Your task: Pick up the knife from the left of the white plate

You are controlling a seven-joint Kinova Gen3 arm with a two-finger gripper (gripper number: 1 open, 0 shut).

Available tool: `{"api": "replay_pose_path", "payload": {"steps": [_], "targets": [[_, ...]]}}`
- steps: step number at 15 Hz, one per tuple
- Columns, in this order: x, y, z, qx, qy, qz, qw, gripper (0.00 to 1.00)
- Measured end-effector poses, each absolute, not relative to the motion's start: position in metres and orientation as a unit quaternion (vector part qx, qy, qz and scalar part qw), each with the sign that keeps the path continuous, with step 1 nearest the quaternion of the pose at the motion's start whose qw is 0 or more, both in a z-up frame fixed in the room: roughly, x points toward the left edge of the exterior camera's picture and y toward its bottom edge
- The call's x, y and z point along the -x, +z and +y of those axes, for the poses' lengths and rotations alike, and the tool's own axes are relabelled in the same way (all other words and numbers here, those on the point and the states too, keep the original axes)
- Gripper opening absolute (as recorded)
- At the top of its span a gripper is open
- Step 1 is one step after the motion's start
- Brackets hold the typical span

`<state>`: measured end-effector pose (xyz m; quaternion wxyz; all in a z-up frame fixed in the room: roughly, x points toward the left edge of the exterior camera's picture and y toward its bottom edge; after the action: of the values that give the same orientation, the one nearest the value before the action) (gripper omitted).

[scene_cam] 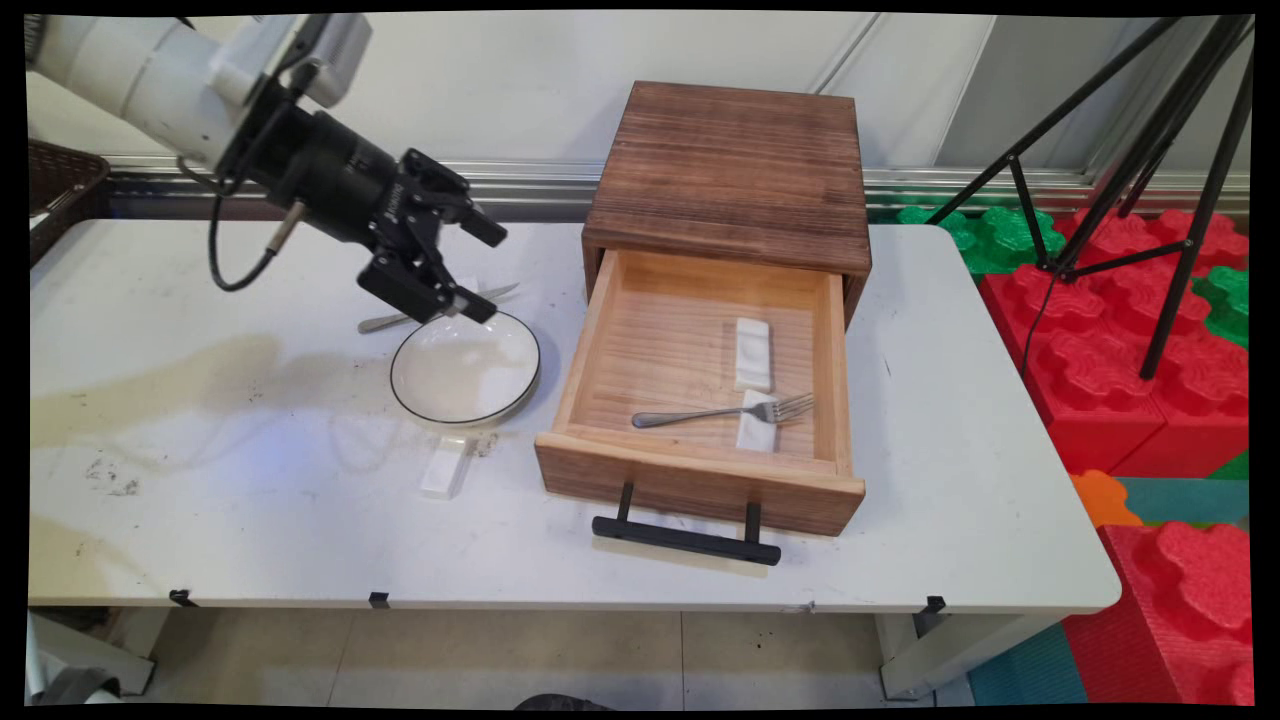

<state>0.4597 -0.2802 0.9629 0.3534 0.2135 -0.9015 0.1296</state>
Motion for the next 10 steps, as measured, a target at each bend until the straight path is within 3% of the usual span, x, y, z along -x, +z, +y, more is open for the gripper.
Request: {"api": "replay_pose_path", "payload": {"steps": [5, 10], "targets": [[-0.479, 0.962, -0.28, -0.235, 0.137, -0.897, 0.348, 1.0], [-0.506, 0.936, -0.289, -0.268, 0.147, -0.897, 0.32, 1.0]]}}
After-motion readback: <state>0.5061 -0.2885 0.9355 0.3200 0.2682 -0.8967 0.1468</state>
